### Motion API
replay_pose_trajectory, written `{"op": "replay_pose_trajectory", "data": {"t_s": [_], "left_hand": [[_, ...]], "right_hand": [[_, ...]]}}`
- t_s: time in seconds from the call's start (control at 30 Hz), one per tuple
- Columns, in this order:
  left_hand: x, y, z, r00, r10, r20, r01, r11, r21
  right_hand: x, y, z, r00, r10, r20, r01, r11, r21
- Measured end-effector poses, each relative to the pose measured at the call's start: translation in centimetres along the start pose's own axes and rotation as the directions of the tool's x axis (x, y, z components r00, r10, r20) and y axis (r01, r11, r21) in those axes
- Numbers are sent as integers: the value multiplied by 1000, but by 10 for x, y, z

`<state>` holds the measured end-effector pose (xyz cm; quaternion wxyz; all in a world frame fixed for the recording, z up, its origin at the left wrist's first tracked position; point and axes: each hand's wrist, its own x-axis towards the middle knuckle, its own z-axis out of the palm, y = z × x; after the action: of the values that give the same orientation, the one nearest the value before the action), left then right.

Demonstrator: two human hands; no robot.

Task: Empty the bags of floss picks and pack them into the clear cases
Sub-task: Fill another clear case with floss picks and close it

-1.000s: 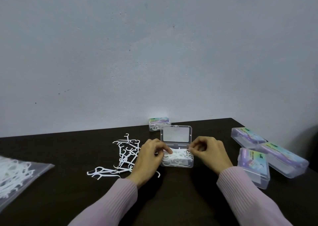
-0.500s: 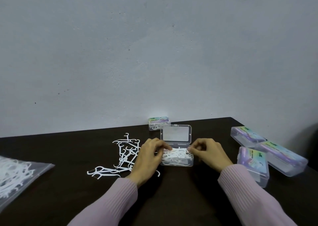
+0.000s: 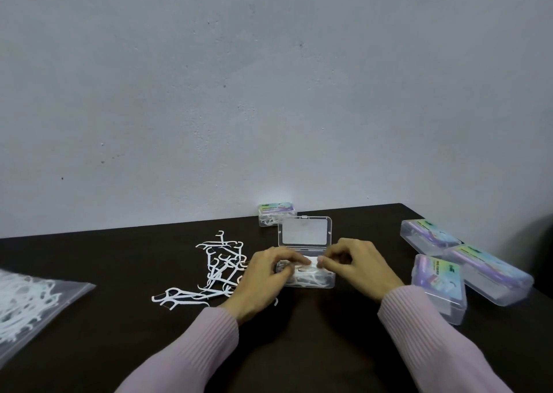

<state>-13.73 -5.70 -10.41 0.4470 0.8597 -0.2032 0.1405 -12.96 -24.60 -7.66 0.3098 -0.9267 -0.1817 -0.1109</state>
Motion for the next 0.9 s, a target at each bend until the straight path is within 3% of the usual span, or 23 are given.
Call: {"op": "replay_pose_trajectory", "data": {"t_s": [0.1,0.27,0.33,0.7,0.9], "left_hand": [[0,-1,-1,999,-5,-32,5,1000,-4],[1,-4,-4,995,31,-98,4,939,345],[0,-1,-4,993,18,-117,30,917,398],[-6,3,-11,989,71,-126,-12,910,414],[-23,3,-46,993,113,-31,-97,941,325]], "right_hand": [[0,0,0,1000,-10,11,11,991,-134],[-2,-6,1,996,-93,6,92,979,-180],[-3,-8,1,993,-110,34,115,964,-238],[-4,-19,7,977,-211,-9,201,944,-261],[-6,-44,17,946,-321,51,324,922,-212]]}}
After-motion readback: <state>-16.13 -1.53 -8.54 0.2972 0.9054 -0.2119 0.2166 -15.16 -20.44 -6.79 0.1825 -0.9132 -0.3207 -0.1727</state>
